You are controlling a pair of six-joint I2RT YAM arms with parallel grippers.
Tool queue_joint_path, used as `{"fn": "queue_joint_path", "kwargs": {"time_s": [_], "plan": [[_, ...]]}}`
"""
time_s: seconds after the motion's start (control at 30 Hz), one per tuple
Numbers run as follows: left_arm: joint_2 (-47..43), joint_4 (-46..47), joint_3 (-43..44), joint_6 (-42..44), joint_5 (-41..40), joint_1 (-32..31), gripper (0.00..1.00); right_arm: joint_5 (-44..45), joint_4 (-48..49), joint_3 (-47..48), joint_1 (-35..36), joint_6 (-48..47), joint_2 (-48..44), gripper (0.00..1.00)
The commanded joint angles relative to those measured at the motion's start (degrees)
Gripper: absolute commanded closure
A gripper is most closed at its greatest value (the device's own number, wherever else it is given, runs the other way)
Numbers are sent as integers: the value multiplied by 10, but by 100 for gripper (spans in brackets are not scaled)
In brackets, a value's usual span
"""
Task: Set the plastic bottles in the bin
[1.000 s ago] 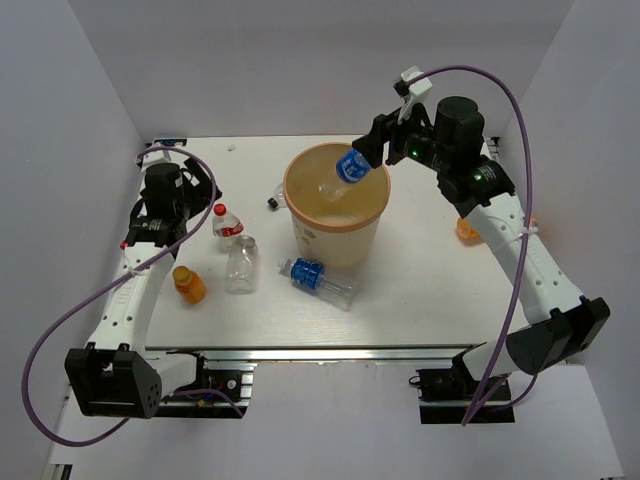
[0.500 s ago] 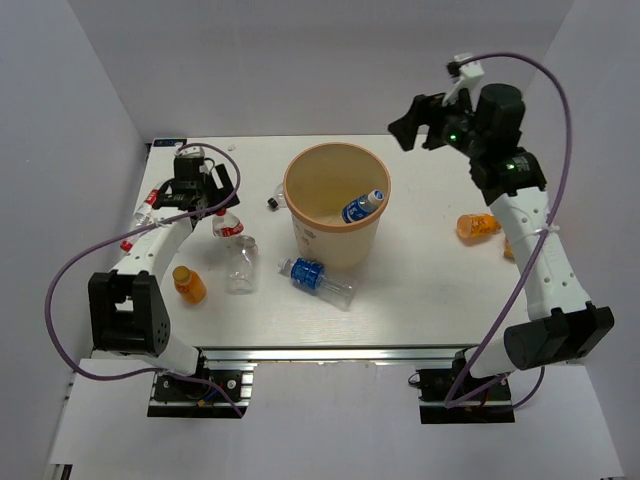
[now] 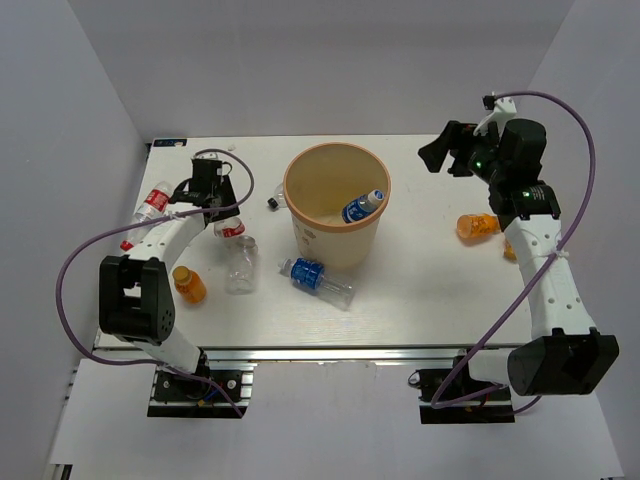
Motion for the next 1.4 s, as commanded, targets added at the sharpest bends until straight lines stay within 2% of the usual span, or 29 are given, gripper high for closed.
{"fn": "queue_joint_path", "kwargs": {"time_s": [0.0, 0.1, 0.17, 0.33, 0.47, 0.67, 0.73, 0.9, 0.93, 1.0, 1.03, 1.13, 1.23, 1.37], "plan": [[-3, -20, 28, 1, -33, -10, 44, 16, 37, -27, -15, 19, -26, 11], [0, -34, 37, -3, -50, -20, 56, 18, 40, -43, -23, 22, -34, 11], [3, -41, 45, -6, -62, -24, 59, 20, 41, -49, -28, 21, -38, 11], [-1, -69, 91, -15, -78, -26, 85, 28, 42, -67, -37, 19, -53, 11], [-24, -73, 120, -19, -84, -26, 100, 25, 42, -83, -56, 21, -64, 11], [-46, -84, 199, -26, -58, -27, 100, 12, 47, -95, -68, 26, -78, 10], [-59, -77, 227, -25, -27, -26, 100, 10, 50, -96, -71, 27, -83, 10], [-77, -42, 317, -22, 90, -26, 100, 9, 55, -111, -78, 33, -100, 11], [-76, -39, 329, -25, 149, -26, 100, 6, 56, -113, -80, 34, -103, 11], [-76, -15, 353, -39, 208, -26, 100, 5, 58, -118, -81, 36, -107, 11], [-76, -1, 355, -45, 274, -28, 100, 2, 59, -119, -82, 37, -109, 11], [-77, 51, 347, -64, 387, -38, 100, -3, 63, -123, -84, 39, -114, 11], [-79, 89, 322, -67, 431, -76, 100, -5, 62, -126, -86, 39, -115, 11], [-61, 76, 307, -51, 445, -136, 100, -11, 64, -135, -88, 41, -119, 11]]}}
